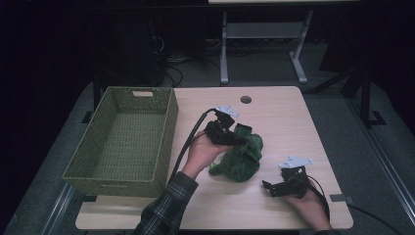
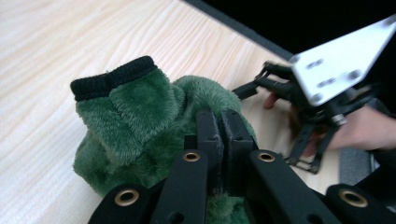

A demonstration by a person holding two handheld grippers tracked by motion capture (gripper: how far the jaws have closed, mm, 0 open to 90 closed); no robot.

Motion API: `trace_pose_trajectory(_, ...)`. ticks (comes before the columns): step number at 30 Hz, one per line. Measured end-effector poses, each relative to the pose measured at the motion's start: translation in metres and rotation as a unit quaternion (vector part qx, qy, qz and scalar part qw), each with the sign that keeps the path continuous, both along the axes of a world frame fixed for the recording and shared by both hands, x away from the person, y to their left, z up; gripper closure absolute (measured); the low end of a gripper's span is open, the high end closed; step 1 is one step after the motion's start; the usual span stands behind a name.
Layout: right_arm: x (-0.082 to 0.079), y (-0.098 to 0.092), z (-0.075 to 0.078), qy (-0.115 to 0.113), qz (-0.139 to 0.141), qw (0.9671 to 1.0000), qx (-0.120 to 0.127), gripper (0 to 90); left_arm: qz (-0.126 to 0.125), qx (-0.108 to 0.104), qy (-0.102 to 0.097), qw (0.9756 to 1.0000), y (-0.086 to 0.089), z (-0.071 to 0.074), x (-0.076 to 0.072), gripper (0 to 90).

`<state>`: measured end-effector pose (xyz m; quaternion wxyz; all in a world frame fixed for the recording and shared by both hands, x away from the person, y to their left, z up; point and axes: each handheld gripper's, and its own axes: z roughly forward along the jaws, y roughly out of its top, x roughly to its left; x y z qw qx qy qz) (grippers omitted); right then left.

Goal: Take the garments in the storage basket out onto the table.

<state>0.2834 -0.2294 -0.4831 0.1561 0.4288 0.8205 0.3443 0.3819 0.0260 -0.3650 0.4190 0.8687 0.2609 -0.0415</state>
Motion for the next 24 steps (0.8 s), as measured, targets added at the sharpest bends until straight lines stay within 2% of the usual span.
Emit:
trace_pose_trajectory(5,0.000,0.000,0.000,0.001,0.000,1.0000,0.000,0.0,0.007,0.018,0.001,0.9998,0.005,-0.022,0.009,87.7)
trace_pose_trajectory(13,0.000,0.000,0.000,0.000,0.000,1.0000,0.001,0.0,0.025,0.051,0.001,0.9984,0.009,-0.047,0.022,87.5)
trace_pose_trajectory(17,0.000,0.000,0.000,0.000,0.000,1.0000,0.000,0.0,0.030,0.068,0.000,0.9972,0.011,-0.061,0.027,87.0)
trace_pose_trajectory(20,0.000,0.000,0.000,0.000,0.000,1.0000,0.000,0.0,0.025,0.082,-0.001,0.9963,0.011,-0.071,0.031,86.8)
trace_pose_trajectory(24,0.000,0.000,0.000,0.000,0.000,1.0000,0.000,0.0,0.029,0.077,0.007,0.9966,0.011,-0.083,0.032,85.8)
